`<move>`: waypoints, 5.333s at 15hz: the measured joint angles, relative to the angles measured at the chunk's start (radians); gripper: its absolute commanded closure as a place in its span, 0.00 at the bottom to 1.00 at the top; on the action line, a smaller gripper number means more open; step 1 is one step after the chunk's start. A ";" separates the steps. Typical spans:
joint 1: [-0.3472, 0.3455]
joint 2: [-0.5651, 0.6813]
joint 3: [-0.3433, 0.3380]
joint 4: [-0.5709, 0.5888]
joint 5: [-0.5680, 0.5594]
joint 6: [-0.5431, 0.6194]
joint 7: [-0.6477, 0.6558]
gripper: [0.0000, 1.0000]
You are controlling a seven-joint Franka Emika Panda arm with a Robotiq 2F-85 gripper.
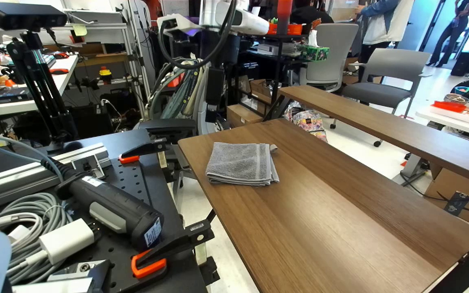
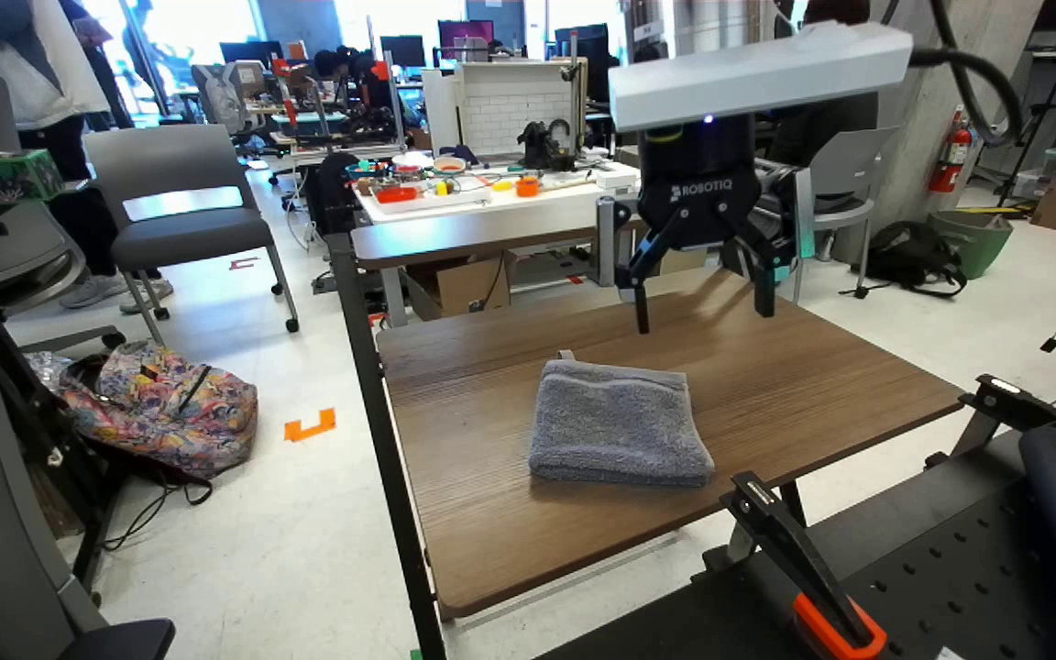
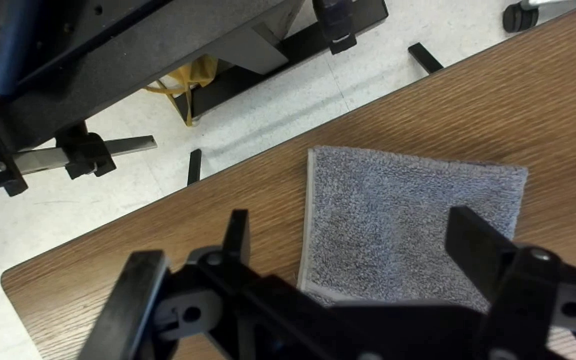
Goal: Move the grey towel to the right
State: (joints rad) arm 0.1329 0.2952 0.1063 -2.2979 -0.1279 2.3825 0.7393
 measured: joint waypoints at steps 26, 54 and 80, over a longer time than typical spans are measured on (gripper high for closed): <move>0.093 0.396 -0.118 0.236 0.014 0.293 -0.031 0.00; 0.101 0.491 -0.142 0.339 0.199 0.301 -0.140 0.00; 0.059 0.670 -0.286 0.634 0.194 0.120 -0.097 0.00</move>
State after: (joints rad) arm 0.1918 0.9652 -0.1797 -1.6637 0.0666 2.5027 0.6424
